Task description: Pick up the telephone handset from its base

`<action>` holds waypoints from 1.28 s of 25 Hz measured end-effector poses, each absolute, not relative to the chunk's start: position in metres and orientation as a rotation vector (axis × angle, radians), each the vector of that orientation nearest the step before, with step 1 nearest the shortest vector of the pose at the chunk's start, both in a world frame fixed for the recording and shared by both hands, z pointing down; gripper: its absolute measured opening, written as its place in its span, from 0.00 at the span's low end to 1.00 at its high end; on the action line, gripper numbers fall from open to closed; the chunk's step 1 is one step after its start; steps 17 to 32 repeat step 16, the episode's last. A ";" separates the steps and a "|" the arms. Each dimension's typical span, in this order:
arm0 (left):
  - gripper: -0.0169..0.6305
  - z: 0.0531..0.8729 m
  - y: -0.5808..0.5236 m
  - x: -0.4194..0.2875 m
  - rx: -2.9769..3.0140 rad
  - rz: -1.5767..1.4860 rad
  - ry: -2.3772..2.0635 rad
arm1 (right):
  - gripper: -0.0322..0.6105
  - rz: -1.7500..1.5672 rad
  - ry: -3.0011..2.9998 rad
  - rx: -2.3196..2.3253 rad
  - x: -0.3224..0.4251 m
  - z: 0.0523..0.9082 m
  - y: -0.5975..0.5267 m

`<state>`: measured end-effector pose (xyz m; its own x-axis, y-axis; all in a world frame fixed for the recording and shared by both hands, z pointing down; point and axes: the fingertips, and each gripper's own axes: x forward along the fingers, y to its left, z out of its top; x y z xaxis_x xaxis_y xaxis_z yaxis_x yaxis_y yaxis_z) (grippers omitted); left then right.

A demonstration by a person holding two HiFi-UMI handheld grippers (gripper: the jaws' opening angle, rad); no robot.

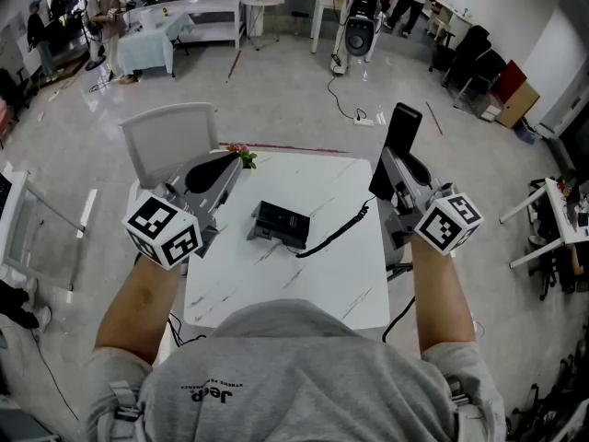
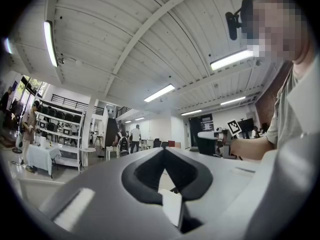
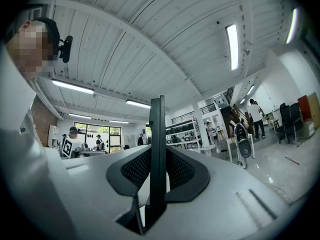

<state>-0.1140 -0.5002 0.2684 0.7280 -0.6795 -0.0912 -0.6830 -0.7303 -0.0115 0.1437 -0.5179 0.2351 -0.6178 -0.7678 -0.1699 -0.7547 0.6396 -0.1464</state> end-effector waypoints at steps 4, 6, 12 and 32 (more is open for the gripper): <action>0.12 0.267 -0.498 -0.115 -2.877 0.124 1.139 | 0.17 -0.084 2.646 -1.241 0.143 0.233 -0.516; 0.12 0.268 -0.497 -0.114 -2.876 0.125 1.140 | 0.17 -0.083 2.647 -1.238 0.143 0.234 -0.516; 0.12 0.269 -0.499 -0.113 -2.873 0.128 1.142 | 0.17 -0.085 2.654 -1.245 0.142 0.236 -0.516; 0.12 0.268 -0.496 -0.112 -2.873 0.132 1.139 | 0.17 -0.078 2.656 -1.233 0.142 0.235 -0.514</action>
